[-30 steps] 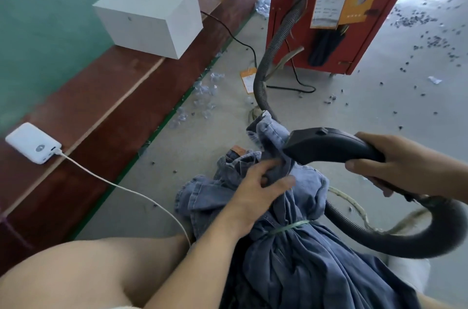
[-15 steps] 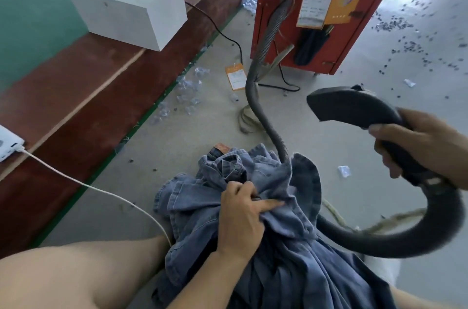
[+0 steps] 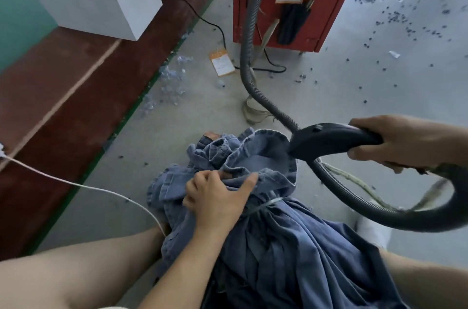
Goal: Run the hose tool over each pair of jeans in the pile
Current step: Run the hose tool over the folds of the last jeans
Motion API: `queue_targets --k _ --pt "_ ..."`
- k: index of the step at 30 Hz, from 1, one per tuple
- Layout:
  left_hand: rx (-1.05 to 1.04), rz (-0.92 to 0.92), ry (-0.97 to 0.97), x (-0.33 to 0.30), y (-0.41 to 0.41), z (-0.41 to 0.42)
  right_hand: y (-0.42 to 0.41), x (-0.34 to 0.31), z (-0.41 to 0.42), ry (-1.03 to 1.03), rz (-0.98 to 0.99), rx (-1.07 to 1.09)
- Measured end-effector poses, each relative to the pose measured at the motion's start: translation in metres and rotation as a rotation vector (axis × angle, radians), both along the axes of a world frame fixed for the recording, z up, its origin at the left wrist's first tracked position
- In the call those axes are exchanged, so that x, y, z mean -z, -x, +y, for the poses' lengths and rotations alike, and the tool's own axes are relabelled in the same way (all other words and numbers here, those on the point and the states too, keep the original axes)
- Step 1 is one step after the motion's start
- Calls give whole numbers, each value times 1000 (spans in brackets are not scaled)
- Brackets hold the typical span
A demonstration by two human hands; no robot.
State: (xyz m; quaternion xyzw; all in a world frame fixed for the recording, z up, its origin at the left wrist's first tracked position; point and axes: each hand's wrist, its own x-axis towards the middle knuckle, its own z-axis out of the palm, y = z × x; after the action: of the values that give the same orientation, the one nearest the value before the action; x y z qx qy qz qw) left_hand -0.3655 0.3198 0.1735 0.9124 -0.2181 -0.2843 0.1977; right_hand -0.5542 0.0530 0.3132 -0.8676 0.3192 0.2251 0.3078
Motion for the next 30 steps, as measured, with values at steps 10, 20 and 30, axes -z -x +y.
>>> queue_targets --k 10,20,30 --pt "35 -154 363 10 -4 6 -5 6 17 -37 -26 -103" --pt "-629 556 681 19 -24 10 -54 28 73 -89 -334 -128" --pt "-748 972 1063 -1 -36 11 -24 21 25 120 -240 67"
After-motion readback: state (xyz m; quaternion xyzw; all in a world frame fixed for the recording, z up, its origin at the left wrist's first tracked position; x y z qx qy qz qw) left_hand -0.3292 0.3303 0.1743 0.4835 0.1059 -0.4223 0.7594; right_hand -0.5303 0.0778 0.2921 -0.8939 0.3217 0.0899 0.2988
